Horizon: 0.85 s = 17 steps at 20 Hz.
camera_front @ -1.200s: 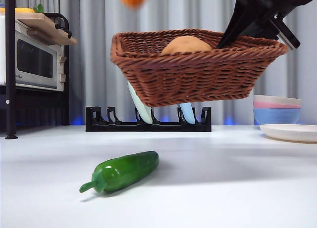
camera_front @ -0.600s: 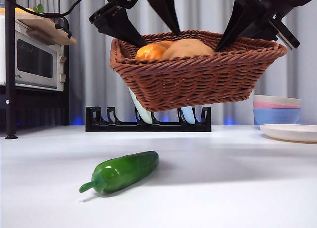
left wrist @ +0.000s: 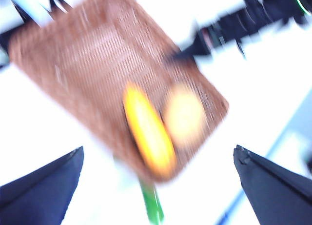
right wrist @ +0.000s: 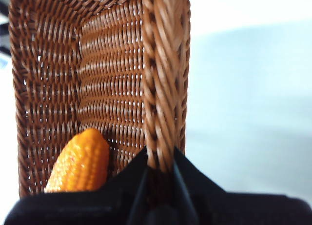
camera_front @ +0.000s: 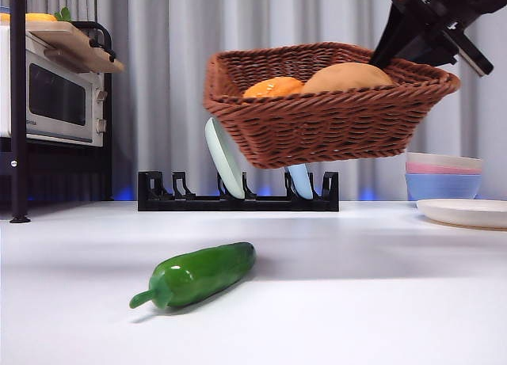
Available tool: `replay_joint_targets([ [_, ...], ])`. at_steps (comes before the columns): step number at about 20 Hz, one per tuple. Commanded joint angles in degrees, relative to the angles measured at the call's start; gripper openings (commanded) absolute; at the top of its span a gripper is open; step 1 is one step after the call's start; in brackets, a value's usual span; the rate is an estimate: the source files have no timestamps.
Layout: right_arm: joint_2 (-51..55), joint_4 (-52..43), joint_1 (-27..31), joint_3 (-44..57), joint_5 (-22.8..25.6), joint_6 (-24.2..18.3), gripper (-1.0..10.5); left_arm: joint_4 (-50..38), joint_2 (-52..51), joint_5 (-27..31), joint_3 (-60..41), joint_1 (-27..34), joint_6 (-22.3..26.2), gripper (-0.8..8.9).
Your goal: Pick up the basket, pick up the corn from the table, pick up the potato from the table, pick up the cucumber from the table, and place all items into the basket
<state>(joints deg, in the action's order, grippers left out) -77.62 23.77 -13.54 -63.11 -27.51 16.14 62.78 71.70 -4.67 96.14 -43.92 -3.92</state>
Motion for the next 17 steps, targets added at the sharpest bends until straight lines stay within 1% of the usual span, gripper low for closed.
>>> replay_joint_targets([
  [1, 0.04, -1.51, 1.66, -0.17, -0.9, 1.4, -0.2, 7.21, -0.39, 0.17, -0.87, -2.05, 0.17, 5.43],
  [3, 0.04, -1.51, 3.3, -0.17, -0.94, 1.4, -0.2, 11.87, -0.39, 0.7, -2.12, -4.44, -1.4, 5.34],
  [5, 0.04, -1.46, 4.9, -0.17, -1.07, 1.4, -0.2, 10.43, -0.39, 2.12, -6.6, -7.65, -3.96, 5.34],
  [7, 0.04, -1.46, 6.49, -0.17, -1.11, 1.38, -0.2, 4.13, -0.39, 3.63, -14.51, -11.23, -7.58, 5.34],
  [10, 0.04, -1.46, 7.63, -0.17, -1.09, 1.38, -0.2, -6.16, 0.68, 4.9, -25.4, -12.92, -10.99, 5.34],
  [12, 0.04, -1.46, 7.98, -0.17, -1.07, 1.36, -0.2, -11.78, 2.91, 5.33, -30.4, -12.98, -11.56, 5.34],
  [13, 0.04, -1.46, 7.98, -0.17, -1.11, 1.36, -0.2, -14.14, 4.63, 6.58, -32.13, -12.92, -11.54, 5.33],
  [15, 0.04, -1.46, 7.98, -0.17, -1.09, 1.36, -0.2, -16.48, 8.35, 9.49, -32.94, -12.22, -11.21, 5.33],
  [17, 0.04, -1.46, 7.96, -0.17, -1.09, 1.36, -0.2, -19.52, 12.61, 9.44, -32.94, -10.86, -10.54, 5.33],
])
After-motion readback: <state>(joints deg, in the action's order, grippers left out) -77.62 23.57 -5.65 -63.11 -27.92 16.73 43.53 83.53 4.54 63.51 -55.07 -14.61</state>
